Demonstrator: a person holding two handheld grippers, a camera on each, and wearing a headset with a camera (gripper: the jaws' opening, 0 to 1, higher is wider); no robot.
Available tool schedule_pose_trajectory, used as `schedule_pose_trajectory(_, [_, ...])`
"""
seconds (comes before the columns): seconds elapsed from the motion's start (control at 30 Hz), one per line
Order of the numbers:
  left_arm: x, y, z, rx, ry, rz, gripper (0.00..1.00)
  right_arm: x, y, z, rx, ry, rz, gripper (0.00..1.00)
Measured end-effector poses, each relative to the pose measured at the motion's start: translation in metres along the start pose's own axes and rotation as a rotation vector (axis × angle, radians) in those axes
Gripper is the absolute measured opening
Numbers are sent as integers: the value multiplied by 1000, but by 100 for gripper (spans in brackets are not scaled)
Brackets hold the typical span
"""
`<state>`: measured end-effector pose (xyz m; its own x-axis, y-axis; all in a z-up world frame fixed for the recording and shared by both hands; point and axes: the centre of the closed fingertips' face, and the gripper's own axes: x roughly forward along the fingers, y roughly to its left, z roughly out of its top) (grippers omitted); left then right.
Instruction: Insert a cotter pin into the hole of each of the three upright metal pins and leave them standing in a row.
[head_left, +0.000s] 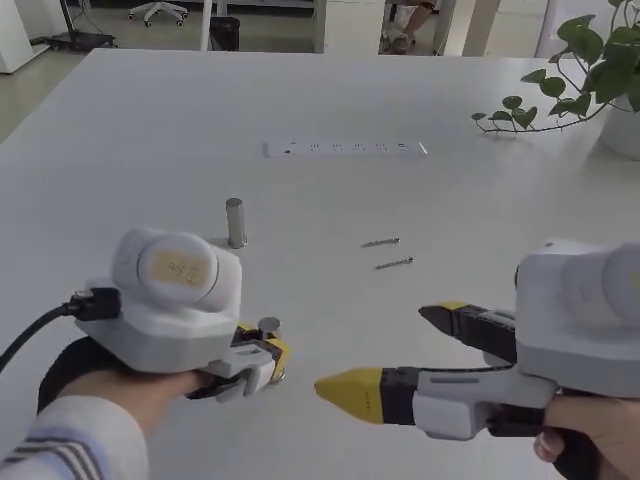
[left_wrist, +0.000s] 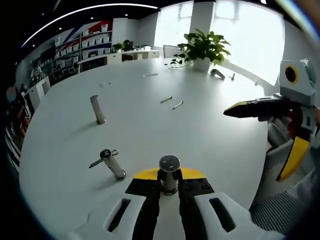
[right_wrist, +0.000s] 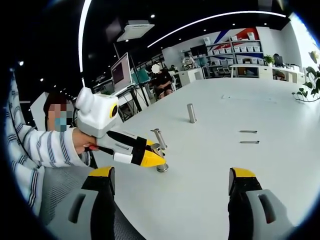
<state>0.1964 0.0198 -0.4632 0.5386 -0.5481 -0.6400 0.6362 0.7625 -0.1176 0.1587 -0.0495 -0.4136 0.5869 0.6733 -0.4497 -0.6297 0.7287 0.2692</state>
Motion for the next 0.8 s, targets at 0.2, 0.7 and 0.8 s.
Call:
schedule_pose_trajectory(0.2, [3, 0, 2, 21, -11, 3, 9, 1, 0, -1, -1, 8, 4, 93])
schedule_pose_trajectory(0.7, [6, -6, 1, 68, -34, -17, 9, 3, 1, -4, -2, 18, 9, 92])
schedule_pose_trajectory(0.8, [5, -6, 0, 66, -41, -17, 10, 3, 1, -5, -4, 21, 11, 92])
